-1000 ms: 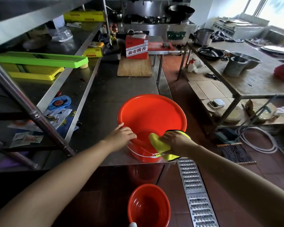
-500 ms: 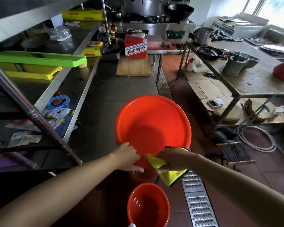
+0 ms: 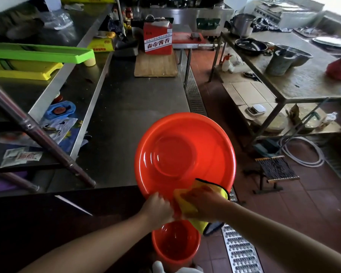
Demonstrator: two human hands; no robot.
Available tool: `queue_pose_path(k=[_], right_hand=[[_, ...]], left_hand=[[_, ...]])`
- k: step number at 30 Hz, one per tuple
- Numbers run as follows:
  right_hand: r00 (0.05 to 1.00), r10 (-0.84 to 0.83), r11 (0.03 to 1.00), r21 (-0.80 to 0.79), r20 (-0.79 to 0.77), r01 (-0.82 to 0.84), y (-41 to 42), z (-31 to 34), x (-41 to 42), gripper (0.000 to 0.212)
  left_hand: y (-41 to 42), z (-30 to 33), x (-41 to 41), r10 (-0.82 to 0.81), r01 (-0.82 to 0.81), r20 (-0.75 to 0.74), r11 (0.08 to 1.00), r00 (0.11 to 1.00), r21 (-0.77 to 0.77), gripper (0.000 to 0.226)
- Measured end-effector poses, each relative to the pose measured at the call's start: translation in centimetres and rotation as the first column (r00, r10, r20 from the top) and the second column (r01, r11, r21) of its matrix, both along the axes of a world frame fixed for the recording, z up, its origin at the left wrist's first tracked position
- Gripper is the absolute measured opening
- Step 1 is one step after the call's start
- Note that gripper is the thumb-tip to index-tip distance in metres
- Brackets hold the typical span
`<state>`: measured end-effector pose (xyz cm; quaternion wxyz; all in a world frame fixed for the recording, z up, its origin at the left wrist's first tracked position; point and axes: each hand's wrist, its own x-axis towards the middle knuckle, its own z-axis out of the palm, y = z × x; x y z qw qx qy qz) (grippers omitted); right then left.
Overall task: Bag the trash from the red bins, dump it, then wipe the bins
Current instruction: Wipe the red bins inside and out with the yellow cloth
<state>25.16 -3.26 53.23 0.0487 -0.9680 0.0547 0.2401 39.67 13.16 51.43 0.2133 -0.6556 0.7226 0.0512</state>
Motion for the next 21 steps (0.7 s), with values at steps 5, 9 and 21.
queue_pose_path(k=[5,9,21], right_hand=[[0.989,0.109,0.972,-0.217,0.101,-0.085,1.0,-1.5,-4.0,0.095],[0.973,0.138,0.981,-0.162,0.186,-0.108,1.8,-3.7,-4.3,0.078],[0.990,-0.008,0.999,0.047,0.141,0.001,1.2,-6.8,-5.5,0.074]], left_hand=[[-0.2,-0.9,-3.4,0.151,-0.149,0.046,0.988,0.988,-0.035,0.065],[0.0,-2.8,-4.5,0.245,-0.245,-0.001,0.966,0.969,-0.082,0.071],[0.6,-6.6,-6.5,0.307,-0.305,0.022,0.951,0.952,-0.050,0.096]])
